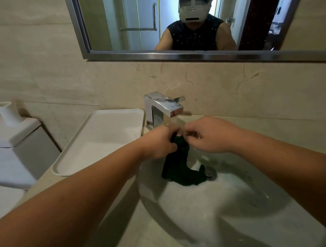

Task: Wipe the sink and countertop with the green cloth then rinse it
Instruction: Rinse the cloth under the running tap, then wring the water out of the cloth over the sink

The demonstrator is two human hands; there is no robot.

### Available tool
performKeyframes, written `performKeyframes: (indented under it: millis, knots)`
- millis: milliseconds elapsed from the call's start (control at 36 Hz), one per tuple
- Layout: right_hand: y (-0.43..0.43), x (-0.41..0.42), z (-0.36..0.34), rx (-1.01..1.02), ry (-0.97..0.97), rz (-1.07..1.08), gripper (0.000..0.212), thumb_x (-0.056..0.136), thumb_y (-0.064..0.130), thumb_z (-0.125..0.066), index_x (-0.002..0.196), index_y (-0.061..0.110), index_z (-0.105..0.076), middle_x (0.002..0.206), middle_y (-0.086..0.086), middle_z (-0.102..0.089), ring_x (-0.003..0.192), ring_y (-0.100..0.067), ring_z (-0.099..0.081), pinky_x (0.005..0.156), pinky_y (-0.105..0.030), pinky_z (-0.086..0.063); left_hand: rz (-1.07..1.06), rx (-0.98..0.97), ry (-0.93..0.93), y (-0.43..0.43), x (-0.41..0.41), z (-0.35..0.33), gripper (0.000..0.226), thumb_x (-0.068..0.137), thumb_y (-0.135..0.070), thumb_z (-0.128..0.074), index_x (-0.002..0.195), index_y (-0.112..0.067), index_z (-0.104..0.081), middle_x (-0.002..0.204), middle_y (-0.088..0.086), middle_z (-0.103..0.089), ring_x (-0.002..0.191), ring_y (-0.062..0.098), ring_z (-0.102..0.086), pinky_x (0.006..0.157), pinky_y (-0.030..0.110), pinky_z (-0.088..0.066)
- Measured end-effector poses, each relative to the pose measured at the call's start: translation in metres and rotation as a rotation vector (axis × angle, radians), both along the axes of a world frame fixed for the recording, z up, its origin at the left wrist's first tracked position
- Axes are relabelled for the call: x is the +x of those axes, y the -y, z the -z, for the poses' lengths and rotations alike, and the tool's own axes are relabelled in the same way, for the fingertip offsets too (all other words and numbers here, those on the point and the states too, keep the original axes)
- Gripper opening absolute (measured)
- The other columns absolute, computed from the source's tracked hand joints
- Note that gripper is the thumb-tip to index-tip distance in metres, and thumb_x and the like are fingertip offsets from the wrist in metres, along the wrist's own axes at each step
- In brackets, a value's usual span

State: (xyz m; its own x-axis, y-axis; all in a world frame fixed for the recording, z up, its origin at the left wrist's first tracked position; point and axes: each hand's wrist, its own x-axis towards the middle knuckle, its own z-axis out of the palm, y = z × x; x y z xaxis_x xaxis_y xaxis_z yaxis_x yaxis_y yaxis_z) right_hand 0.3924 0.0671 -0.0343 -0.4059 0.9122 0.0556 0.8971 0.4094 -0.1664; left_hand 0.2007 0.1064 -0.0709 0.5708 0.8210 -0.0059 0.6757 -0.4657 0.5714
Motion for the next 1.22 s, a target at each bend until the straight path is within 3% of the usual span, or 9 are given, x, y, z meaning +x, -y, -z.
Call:
performKeyframes:
  millis: [139,306,389,472,583,694,861,1000,1222]
  knots:
    - [-0.024,0.016,-0.005,0.061,-0.1,0.153,0.014,0.096,0.026,-0.053,0.095,0.021,-0.066,0.081,-0.001,-0.067,0.074,-0.022,-0.062,0.068,-0.039,-0.053,0.006,0.014,0.013,-0.008,-0.002,0.005,0.025,0.087,0.004,-0.06,0.1,-0.017,-0.057,0.102,0.007,-0.063,0.096,0.027,-0.061,0.084,0.044,-0.054]
    - [-0.064,0.022,-0.004,-0.124,-0.652,0.382,0.055,0.097,0.013,-0.053,0.152,0.023,-0.048,0.147,0.003,-0.058,0.121,-0.02,-0.061,0.107,-0.045,-0.051,-0.224,-0.216,0.386,-0.02,0.0,0.024,0.036,0.092,-0.017,-0.069,0.128,-0.022,-0.065,0.12,0.002,-0.074,0.111,0.023,-0.071,0.102,0.048,-0.058]
    - [-0.07,0.014,-0.005,-0.239,-0.851,0.341,0.069,0.094,0.001,-0.052,0.158,0.024,-0.04,0.155,0.01,-0.051,0.103,-0.013,-0.06,0.092,-0.033,-0.051,-0.28,-0.374,0.61,-0.022,0.001,0.028,0.029,0.099,-0.012,-0.067,0.126,-0.019,-0.07,0.115,0.005,-0.078,0.107,0.026,-0.075,0.102,0.052,-0.058]
    - [-0.071,0.004,-0.007,-0.299,-0.977,0.348,0.065,0.094,-0.006,-0.051,0.154,0.02,-0.047,0.149,0.006,-0.056,0.091,-0.013,-0.06,0.083,-0.034,-0.05,-0.293,-0.481,0.764,-0.023,0.004,0.031,0.031,0.097,-0.011,-0.064,0.125,-0.023,-0.072,0.117,0.01,-0.078,0.114,0.035,-0.072,0.107,0.06,-0.053]
    - [-0.069,0.003,-0.009,-0.303,-1.078,0.401,0.057,0.093,-0.005,-0.053,0.145,0.018,-0.056,0.14,0.004,-0.063,0.119,-0.019,-0.064,0.099,-0.039,-0.055,-0.312,-0.571,0.866,-0.023,0.007,0.033,0.04,0.088,-0.019,-0.067,0.126,-0.031,-0.073,0.124,0.01,-0.077,0.124,0.039,-0.067,0.113,0.065,-0.045]
    - [-0.057,0.003,-0.01,-0.354,-1.118,0.366,0.053,0.092,-0.008,-0.052,0.139,0.014,-0.062,0.131,0.002,-0.069,0.122,-0.019,-0.065,0.085,-0.032,-0.053,-0.299,-0.631,0.893,-0.02,0.013,0.034,0.039,0.088,-0.024,-0.071,0.127,-0.022,-0.072,0.123,0.012,-0.077,0.121,0.037,-0.07,0.112,0.062,-0.048]
    - [-0.022,0.019,-0.01,-0.461,-0.939,0.288,0.052,0.098,-0.001,-0.054,0.145,0.021,-0.055,0.139,0.003,-0.065,0.124,-0.017,-0.063,0.109,-0.04,-0.051,-0.189,-0.709,0.874,0.002,0.023,0.032,0.023,0.1,-0.011,-0.064,0.121,-0.011,-0.072,0.12,0.017,-0.077,0.118,0.033,-0.071,0.105,0.048,-0.053]
    - [0.022,0.04,-0.008,-0.694,-0.716,0.19,0.033,0.099,0.026,-0.068,0.131,0.03,-0.063,0.118,0.0,-0.077,0.113,-0.018,-0.071,0.099,-0.039,-0.055,-0.085,-0.668,0.885,0.023,0.033,0.008,0.015,0.101,-0.004,-0.062,0.112,-0.006,-0.071,0.106,0.019,-0.076,0.097,0.026,-0.075,0.081,0.034,-0.061]
    - [0.059,0.045,-0.021,-0.4,-0.862,0.331,0.019,0.098,0.022,-0.067,0.117,0.021,-0.071,0.099,-0.009,-0.081,0.093,-0.023,-0.078,0.077,-0.039,-0.063,-0.017,-0.612,0.97,0.056,0.057,-0.024,0.02,0.093,-0.01,-0.075,0.112,-0.009,-0.069,0.103,0.011,-0.077,0.095,0.022,-0.077,0.074,0.024,-0.06]
